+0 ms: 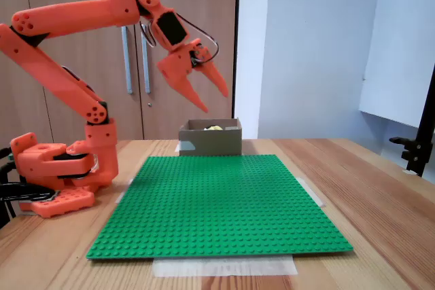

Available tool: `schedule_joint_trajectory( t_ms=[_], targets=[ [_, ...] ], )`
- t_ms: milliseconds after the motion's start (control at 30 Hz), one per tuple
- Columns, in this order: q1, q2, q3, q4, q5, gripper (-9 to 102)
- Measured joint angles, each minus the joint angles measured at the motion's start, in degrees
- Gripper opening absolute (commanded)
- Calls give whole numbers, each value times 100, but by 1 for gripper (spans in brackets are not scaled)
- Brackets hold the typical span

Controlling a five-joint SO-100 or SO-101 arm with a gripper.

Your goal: Pick the ball and put it in the box.

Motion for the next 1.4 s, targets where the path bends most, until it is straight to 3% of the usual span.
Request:
schedule_joint_trajectory(
  t_ms=[767,1400],
  targets=[
    [1125,457,668,-360,158,28],
    [1494,1696,1898,-1389,413,25]
  ],
)
